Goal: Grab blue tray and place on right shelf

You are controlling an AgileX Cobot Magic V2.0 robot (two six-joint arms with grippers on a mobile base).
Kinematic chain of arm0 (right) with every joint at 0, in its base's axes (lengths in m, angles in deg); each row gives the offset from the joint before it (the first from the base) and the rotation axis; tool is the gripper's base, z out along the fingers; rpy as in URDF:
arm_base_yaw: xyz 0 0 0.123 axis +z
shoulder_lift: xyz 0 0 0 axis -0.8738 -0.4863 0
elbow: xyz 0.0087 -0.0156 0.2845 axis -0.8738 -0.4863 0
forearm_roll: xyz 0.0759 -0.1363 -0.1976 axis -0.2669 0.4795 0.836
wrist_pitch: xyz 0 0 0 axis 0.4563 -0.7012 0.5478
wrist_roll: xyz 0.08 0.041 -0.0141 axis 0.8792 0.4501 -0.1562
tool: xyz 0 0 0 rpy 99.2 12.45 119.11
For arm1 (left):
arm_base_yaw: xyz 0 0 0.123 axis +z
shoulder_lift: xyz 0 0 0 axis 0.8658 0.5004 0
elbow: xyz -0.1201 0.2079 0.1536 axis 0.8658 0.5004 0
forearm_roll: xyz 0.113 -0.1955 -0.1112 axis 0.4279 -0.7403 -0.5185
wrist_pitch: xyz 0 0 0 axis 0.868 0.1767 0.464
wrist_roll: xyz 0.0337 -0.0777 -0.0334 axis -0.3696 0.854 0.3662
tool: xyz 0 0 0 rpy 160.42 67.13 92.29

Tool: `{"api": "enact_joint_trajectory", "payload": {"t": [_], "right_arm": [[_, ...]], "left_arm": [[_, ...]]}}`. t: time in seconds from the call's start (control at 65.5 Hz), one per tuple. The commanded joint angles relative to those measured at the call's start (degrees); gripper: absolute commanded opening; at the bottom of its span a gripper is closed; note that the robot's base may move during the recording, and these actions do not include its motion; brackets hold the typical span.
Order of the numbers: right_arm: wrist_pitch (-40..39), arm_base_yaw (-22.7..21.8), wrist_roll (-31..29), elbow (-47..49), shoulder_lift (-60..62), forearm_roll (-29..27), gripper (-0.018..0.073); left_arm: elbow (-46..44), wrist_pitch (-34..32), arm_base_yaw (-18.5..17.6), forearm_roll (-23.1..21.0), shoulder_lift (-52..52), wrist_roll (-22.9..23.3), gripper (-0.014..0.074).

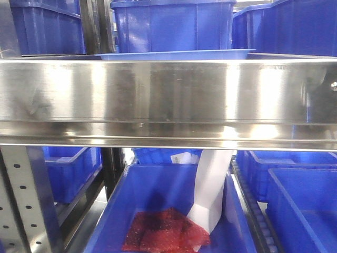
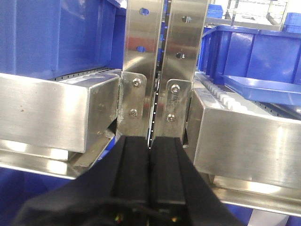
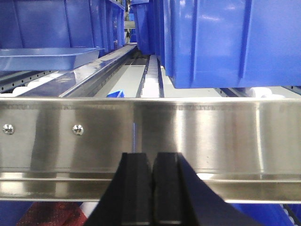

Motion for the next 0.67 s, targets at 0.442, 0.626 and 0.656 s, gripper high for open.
{"api": "enact_joint_trajectory", "payload": {"t": [0.442,0.626,0.656], "right_arm": [[-4.9,-0.3,-0.5,1.3,1.1,-0.3,0.0056],[-4.9,-0.3,-0.5,1.3,1.1,-0.3,0.0056],[-4.9,-0.3,-0.5,1.3,1.1,-0.3,0.0056]], "left_arm": [[1.8,-5.6,0.0,-0.3,-0.7,0.0,-0.0048],[1.8,-5.6,0.0,-0.3,-0.7,0.0,-0.0048],[1.8,-5.6,0.0,-0.3,-0.7,0.0,-0.0048]]}}
